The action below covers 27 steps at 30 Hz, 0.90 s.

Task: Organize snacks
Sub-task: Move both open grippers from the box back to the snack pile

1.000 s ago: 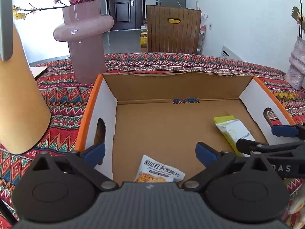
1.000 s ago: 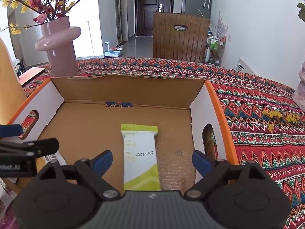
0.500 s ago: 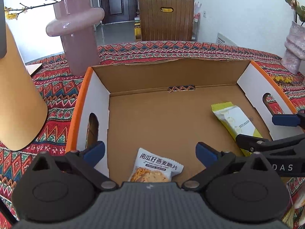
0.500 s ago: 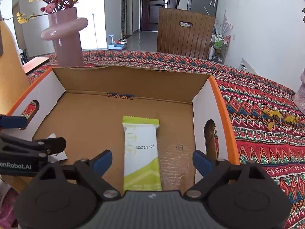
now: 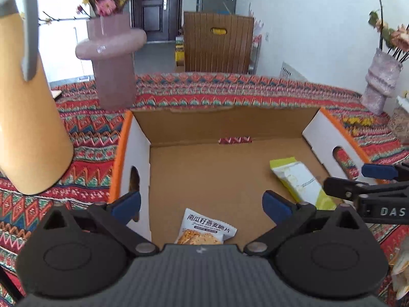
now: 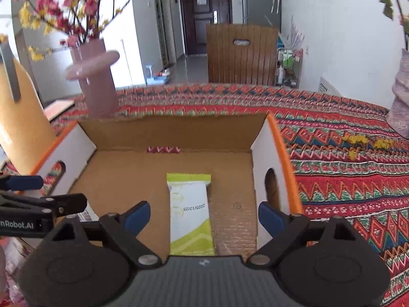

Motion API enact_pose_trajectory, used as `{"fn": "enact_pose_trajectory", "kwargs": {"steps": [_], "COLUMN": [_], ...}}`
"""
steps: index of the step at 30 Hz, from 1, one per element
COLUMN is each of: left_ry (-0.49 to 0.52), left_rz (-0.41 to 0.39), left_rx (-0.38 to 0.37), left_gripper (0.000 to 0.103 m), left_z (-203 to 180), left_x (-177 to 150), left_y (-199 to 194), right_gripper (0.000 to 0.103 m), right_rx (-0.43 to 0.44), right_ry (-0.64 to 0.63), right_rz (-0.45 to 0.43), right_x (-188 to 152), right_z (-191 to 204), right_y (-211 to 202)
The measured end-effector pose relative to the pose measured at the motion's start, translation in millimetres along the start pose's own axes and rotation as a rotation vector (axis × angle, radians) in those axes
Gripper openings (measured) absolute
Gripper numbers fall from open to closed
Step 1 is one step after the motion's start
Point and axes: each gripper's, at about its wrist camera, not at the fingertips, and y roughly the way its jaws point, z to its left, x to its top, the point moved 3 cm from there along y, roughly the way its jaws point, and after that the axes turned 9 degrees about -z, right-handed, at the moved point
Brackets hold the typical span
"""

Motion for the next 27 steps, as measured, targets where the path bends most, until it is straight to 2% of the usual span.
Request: {"fn": "enact_pose_trajectory", "kwargs": {"steps": [6, 15, 21, 27], "left_ry": [-0.012, -0.038, -0.059, -0.071], "left_rz": [-0.100, -0.188, -0.221, -0.216], "left_rx": [-0.018, -0.016, -0.016, -0.022], "left_gripper": [0.103, 0.103, 0.103, 0.103], "left_z": [5, 7, 4, 1], "left_x": [1, -33, -63, -97], "left_y": [-57, -135, -172, -195], "right_gripper": [0.103, 0.103, 0.103, 0.103], "right_rx": [-0.014, -0.011, -0.003, 0.015], "right_ry": [0.011, 0.011, 0.034, 0.024], "right_rz": [-0.119, -0.202, -0.192, -0.154], "right_x": [-12, -62, -103, -142], "right_z": [-14, -17, -7, 4], "right_y": [-69, -153, -182, -202]}}
